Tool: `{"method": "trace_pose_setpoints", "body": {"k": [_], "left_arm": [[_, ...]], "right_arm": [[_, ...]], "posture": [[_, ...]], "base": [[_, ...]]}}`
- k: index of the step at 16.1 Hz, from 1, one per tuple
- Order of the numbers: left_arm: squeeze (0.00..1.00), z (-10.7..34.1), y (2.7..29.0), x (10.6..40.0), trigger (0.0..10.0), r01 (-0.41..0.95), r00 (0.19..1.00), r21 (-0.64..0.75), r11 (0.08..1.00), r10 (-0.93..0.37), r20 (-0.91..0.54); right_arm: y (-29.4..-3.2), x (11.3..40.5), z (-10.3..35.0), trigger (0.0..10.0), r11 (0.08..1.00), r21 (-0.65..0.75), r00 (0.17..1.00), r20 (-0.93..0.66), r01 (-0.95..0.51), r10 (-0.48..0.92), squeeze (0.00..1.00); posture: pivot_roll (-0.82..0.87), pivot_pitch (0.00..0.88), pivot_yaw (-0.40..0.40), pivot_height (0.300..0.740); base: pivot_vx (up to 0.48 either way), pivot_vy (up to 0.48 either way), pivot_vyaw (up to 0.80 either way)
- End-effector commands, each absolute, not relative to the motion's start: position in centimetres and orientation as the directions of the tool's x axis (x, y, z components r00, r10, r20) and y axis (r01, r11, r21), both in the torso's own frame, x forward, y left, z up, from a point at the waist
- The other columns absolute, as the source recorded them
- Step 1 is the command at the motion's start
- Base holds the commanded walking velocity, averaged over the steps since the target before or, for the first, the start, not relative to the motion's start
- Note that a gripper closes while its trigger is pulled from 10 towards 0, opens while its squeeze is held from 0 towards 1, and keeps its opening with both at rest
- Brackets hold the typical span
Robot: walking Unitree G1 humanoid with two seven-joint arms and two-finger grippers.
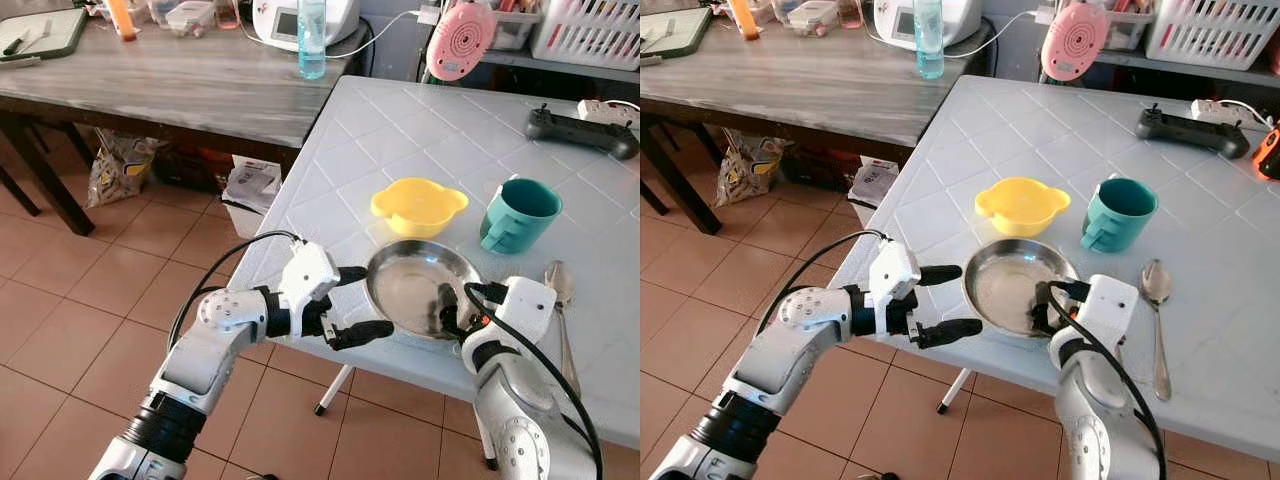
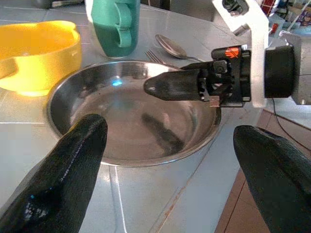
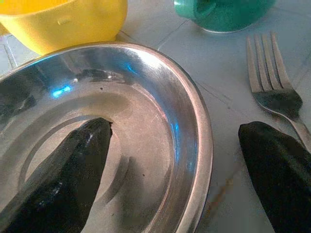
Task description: Setting the table
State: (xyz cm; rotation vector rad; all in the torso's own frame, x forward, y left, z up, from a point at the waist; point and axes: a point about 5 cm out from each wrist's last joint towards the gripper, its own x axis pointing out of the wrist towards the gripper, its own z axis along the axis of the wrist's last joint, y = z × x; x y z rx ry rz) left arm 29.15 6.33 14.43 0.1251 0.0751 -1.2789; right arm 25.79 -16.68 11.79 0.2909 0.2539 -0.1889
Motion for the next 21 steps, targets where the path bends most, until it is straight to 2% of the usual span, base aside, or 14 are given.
{"method": "trace_pose_setpoints", "body": {"k": [1, 2, 5, 21], "left_arm": [[0.0, 14.6, 6.1, 28.9, 10.0, 0.963, 0.27, 0.058, 0.265, -0.955, -0.123], [0.0, 14.6, 6.1, 28.8, 10.0, 0.964, 0.264, 0.051, 0.259, -0.956, -0.125], [0.0, 14.4, 5.8, 28.1, 10.0, 0.974, 0.228, 0.032, 0.226, -0.964, -0.134], [0.0, 14.2, 5.5, 27.8, 10.0, 0.98, 0.199, 0.024, 0.198, -0.966, -0.165]], "right_arm": [[-16.0, 25.9, 11.8, 4.4, 0.93, 0.292, 0.948, -0.287, 0.222, -0.136, 0.0], [-15.9, 26.0, 11.9, 0.0, 0.933, 0.289, 0.949, -0.289, 0.216, -0.13, 0.0], [-15.7, 26.2, 12.1, 0.0, 0.932, 0.293, 0.945, -0.305, 0.214, -0.122, 0.0], [-15.0, 25.4, 11.6, 0.0, 0.909, 0.352, 0.903, -0.425, 0.224, -0.058, 0.0]], "posture": [[0.06, 0.124, 0.001, 0.74], [0.06, 0.125, 0.0, 0.74], [0.06, 0.125, -0.002, 0.74], [0.06, 0.12, -0.006, 0.74]], "base": [[0.0, 0.0, 0.0], [0.0, 0.0, 0.0], [0.0, 0.0, 0.0], [0.0, 0.0, 0.0]]}}
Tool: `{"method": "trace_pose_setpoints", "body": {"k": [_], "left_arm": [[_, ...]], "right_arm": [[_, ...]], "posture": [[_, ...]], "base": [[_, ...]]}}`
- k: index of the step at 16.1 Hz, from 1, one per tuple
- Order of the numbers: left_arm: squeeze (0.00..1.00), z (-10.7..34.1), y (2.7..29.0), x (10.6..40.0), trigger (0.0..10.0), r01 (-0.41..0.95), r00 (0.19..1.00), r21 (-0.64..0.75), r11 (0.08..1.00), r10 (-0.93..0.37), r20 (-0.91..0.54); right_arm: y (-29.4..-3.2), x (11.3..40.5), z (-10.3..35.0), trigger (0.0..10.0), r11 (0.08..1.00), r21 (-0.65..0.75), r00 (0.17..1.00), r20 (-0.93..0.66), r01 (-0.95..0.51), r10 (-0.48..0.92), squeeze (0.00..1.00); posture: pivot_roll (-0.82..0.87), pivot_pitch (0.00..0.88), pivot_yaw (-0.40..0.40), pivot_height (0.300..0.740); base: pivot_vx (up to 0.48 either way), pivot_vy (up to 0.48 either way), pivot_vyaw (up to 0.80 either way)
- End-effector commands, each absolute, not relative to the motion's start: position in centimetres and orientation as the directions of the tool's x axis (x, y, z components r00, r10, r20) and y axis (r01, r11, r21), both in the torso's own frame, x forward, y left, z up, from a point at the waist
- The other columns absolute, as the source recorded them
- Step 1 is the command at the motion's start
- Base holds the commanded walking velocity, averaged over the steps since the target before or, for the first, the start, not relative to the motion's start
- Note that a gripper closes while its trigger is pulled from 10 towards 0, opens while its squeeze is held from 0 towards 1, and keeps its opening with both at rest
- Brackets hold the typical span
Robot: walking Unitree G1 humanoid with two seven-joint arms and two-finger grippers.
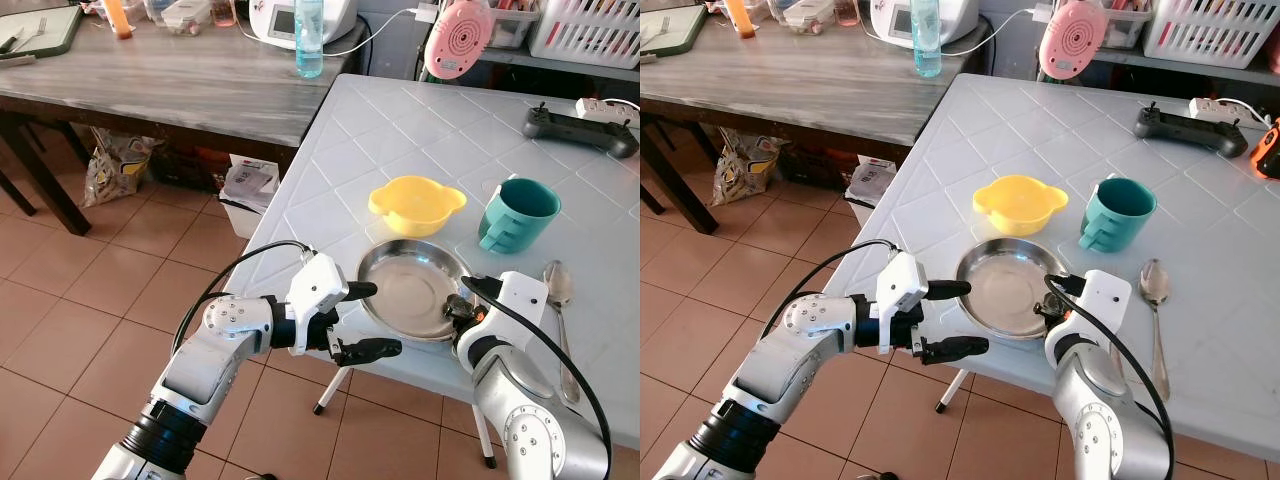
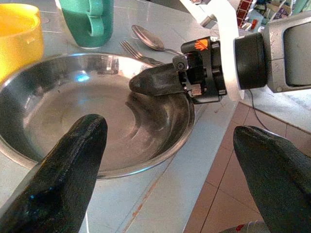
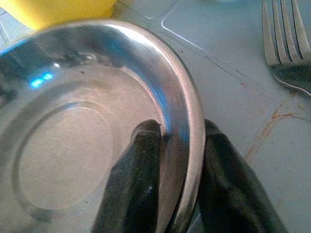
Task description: Setting the table
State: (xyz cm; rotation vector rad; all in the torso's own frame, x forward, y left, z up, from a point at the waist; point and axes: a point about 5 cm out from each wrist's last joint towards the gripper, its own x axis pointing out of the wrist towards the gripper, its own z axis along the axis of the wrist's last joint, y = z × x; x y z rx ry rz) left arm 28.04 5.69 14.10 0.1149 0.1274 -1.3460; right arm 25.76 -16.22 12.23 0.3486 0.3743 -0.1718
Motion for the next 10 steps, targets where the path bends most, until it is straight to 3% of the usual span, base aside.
{"method": "trace_pose_setpoints", "body": {"k": [1, 8, 10], "left_arm": [[0.0, 14.2, 5.4, 27.9, 10.0, 0.98, 0.199, 0.025, 0.197, -0.966, -0.167], [0.0, 14.3, 5.6, 27.9, 10.0, 0.978, 0.207, 0.035, 0.204, -0.963, -0.173], [0.0, 14.6, 6.2, 28.5, 10.0, 0.965, 0.264, 0.033, 0.262, -0.953, -0.147]], "right_arm": [[-15.1, 25.3, 11.3, 0.0, 0.907, 0.349, 0.896, -0.439, 0.235, -0.064, 0.0], [-14.8, 24.5, 10.2, 0.0, 0.886, 0.392, 0.871, -0.491, 0.249, -0.027, 0.0], [-15.5, 24.3, 10.7, 0.0, 0.909, 0.338, 0.89, -0.451, 0.244, -0.071, 0.0]], "posture": [[0.06, 0.119, -0.005, 0.74], [0.07, 0.12, -0.005, 0.74], [0.07, 0.122, -0.004, 0.74]], "base": [[0.0, 0.0, 0.0], [0.0, 0.0, 0.0], [0.0, 0.0, 0.0]]}}
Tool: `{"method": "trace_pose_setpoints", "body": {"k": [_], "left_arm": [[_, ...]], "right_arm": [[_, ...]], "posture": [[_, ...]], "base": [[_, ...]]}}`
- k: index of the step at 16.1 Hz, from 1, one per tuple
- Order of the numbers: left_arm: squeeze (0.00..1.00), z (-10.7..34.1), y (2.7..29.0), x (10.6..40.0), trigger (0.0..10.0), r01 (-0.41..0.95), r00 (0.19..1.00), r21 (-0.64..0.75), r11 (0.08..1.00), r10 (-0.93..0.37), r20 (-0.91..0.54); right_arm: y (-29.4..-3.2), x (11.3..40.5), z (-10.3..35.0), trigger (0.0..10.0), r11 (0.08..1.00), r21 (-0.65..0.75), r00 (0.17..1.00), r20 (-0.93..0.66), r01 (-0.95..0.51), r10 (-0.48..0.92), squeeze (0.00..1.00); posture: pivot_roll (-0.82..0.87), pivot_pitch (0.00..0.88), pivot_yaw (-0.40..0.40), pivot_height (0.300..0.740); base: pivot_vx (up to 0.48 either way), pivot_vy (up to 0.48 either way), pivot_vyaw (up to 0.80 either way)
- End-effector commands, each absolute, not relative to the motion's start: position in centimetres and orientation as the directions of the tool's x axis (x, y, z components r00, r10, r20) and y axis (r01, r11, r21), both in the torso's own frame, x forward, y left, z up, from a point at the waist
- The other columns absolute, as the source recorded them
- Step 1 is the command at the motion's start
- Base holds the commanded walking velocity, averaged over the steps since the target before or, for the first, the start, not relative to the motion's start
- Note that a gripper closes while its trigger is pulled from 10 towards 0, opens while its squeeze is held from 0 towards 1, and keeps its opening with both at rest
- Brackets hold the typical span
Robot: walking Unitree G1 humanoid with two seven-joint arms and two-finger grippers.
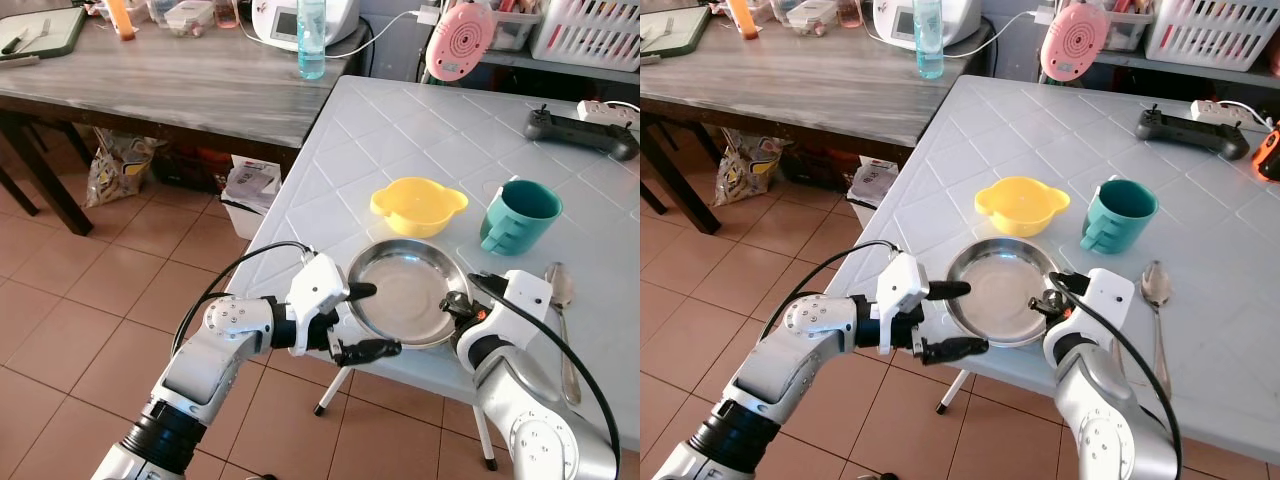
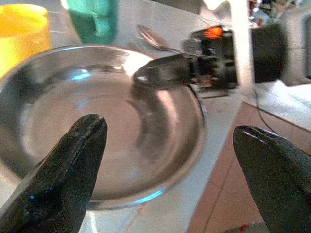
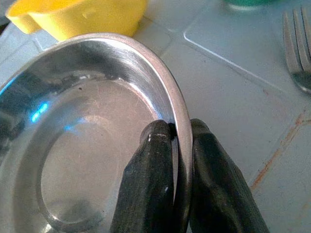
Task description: Setting the table
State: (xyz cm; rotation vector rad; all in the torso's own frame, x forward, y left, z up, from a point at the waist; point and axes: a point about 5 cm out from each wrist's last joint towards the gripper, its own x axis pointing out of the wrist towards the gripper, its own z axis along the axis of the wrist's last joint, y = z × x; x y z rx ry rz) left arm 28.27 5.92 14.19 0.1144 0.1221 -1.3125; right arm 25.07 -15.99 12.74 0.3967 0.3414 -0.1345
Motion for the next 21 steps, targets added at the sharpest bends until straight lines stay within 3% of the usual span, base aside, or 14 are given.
{"method": "trace_pose_setpoints", "body": {"k": [1, 3, 6, 8, 14, 17, 21], "left_arm": [[0.0, 15.1, 6.7, 29.1, 10.0, 0.953, 0.304, 0.015, 0.304, -0.945, -0.122], [0.0, 15.7, 7.4, 29.8, 10.0, 0.938, 0.346, -0.003, 0.348, -0.933, -0.097], [0.0, 17.9, 9.5, 32.9, 10.0, 0.828, 0.561, -0.016, 0.56, -0.828, 0.026], [0.0, 18.2, 10.4, 33.7, 10.0, 0.768, 0.64, -0.013, 0.64, -0.767, 0.052], [0.0, 16.2, 14.7, 35.5, 10.0, 0.434, 0.899, 0.025, 0.9, -0.435, 0.058], [0.0, 14.5, 16.4, 35.4, 10.0, 0.305, 0.952, 0.064, 0.95, -0.306, 0.019], [0.0, 13.5, 16.3, 35.1, 10.0, 0.235, 0.971, 0.101, 0.967, -0.237, 0.008]], "right_arm": [[-16.2, 24.0, 10.9, 0.0, 0.924, 0.29, 0.894, -0.437, 0.249, -0.103, 0.0], [-16.7, 23.5, 10.8, 0.0, 0.934, 0.249, 0.894, -0.429, 0.255, -0.13, 0.0], [-17.0, 22.9, 11.1, 0.0, 0.962, 0.168, 0.914, -0.382, 0.216, -0.139, 0.0], [-16.8, 23.1, 11.6, 0.0, 0.973, 0.134, 0.934, -0.333, 0.185, -0.132, 0.0], [-15.8, 24.0, 13.6, 0.0, 0.994, 0.052, 0.984, -0.157, 0.096, -0.087, 0.0], [-15.4, 24.3, 15.2, 0.0, 0.997, 0.056, 0.998, -0.045, 0.056, -0.054, 0.0], [-15.1, 24.5, 17.8, 0.0, 0.996, 0.09, 0.992, 0.123, 0.02, -0.031, 0.0]], "posture": [[0.07, 0.121, -0.005, 0.74], [0.07, 0.119, -0.008, 0.74], [0.07, 0.113, -0.005, 0.74], [0.07, 0.11, -0.003, 0.74], [0.08, 0.103, -0.003, 0.74], [0.09, 0.102, -0.007, 0.74], [0.09, 0.105, -0.006, 0.74]], "base": [[0.0, 0.0, 0.0], [0.0, 0.0, 0.0], [0.0, 0.0, 0.0], [0.0, 0.0, 0.0], [0.0, 0.0, 0.0], [0.0, 0.0, 0.0], [0.0, 0.0, 0.0]]}}
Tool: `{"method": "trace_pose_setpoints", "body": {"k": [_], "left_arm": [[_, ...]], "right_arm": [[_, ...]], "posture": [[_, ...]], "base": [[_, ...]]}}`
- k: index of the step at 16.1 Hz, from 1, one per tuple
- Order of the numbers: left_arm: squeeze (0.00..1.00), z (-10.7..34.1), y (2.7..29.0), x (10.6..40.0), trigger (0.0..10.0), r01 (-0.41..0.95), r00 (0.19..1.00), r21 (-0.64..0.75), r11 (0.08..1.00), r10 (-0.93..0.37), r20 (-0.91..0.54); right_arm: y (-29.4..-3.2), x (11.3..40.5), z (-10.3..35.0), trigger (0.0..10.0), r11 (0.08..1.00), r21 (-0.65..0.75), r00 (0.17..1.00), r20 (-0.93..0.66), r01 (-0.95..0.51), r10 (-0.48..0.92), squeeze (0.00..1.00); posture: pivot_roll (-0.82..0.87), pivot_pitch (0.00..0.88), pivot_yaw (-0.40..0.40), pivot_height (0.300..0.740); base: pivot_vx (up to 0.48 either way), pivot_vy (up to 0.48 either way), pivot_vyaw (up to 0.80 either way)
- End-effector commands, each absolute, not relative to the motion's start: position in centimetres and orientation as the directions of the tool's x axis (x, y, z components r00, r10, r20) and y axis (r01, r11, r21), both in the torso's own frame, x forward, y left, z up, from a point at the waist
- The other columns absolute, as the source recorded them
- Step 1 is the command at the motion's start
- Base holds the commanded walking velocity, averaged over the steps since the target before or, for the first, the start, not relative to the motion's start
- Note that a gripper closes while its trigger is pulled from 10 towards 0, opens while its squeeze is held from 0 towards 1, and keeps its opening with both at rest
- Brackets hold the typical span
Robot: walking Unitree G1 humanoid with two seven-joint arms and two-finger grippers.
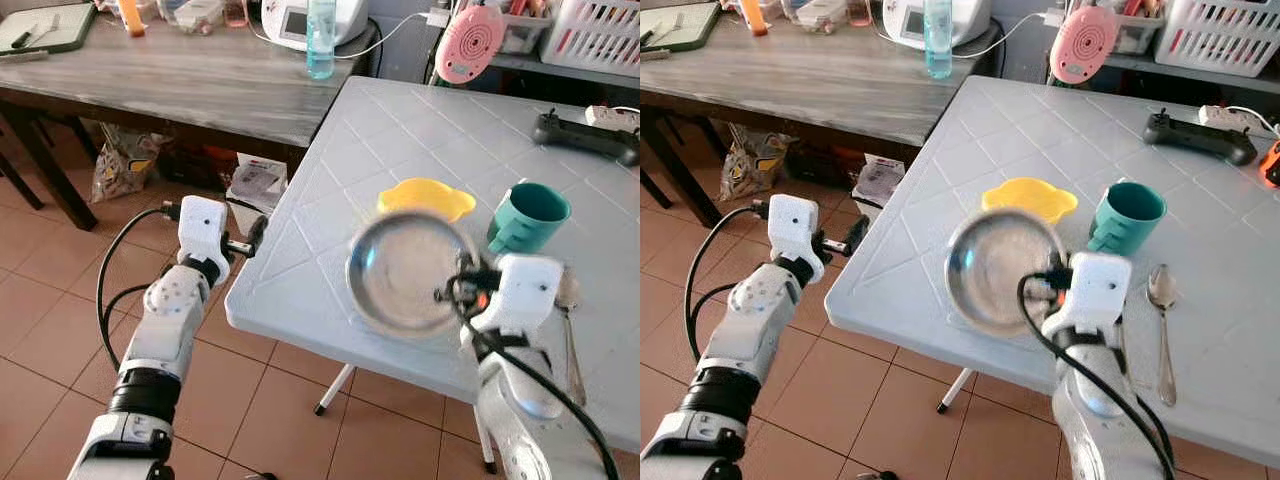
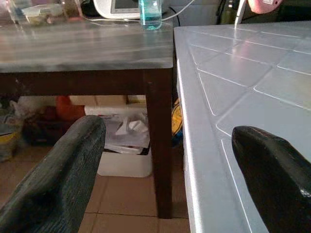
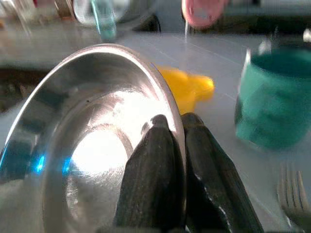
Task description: Setting the table
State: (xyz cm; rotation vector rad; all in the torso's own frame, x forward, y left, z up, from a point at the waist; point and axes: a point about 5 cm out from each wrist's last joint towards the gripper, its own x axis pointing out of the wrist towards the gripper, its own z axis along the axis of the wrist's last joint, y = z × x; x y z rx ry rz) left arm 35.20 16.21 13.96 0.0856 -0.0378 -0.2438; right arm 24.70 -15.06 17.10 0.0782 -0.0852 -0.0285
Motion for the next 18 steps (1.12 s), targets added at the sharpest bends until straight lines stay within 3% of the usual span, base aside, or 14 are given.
{"method": "trace_pose_setpoints", "body": {"k": [1, 7, 8, 15, 18], "left_arm": [[0.0, 13.3, 16.3, 35.1, 10.0, 0.226, 0.974, 0.087, 0.97, -0.227, 0.006], [0.0, 13.0, 15.2, 35.4, 10.0, 0.218, 0.976, 0.025, 0.976, -0.218, -0.016], [0.0, 13.1, 15.1, 35.6, 10.0, 0.213, 0.977, 0.003, 0.977, -0.213, -0.021], [0.0, 13.2, 14.8, 35.9, 10.0, 0.235, 0.972, 0.001, 0.972, -0.235, -0.024], [0.0, 13.3, 14.4, 36.0, 10.0, 0.246, 0.969, -0.002, 0.969, -0.246, -0.025]], "right_arm": [[-15.0, 24.5, 18.2, 0.0, 0.995, 0.098, 0.989, 0.149, 0.011, -0.026, 0.0], [-15.2, 24.2, 18.8, 0.0, 0.992, 0.126, 0.977, 0.212, 0.007, -0.034, 0.0], [-15.3, 24.2, 18.9, 10.0, 0.992, 0.122, 0.975, 0.22, 0.009, -0.036, 0.0], [-15.7, 23.9, 18.7, 10.0, 0.993, 0.117, 0.975, 0.215, 0.027, -0.052, 0.0], [-15.4, 24.0, 18.6, 10.0, 0.993, 0.116, 0.977, 0.208, 0.031, -0.055, 0.0]], "posture": [[0.09, 0.109, -0.001, 0.74], [0.08, 0.103, -0.004, 0.74], [0.08, 0.1, -0.005, 0.74], [0.07, 0.109, -0.004, 0.74], [0.07, 0.108, -0.001, 0.74]], "base": [[0.0, 0.0, 0.0], [0.0, 0.145, 0.0], [0.0, 0.334, 0.0], [0.0, 0.38, 0.0], [0.0, 0.427, -0.61]]}}
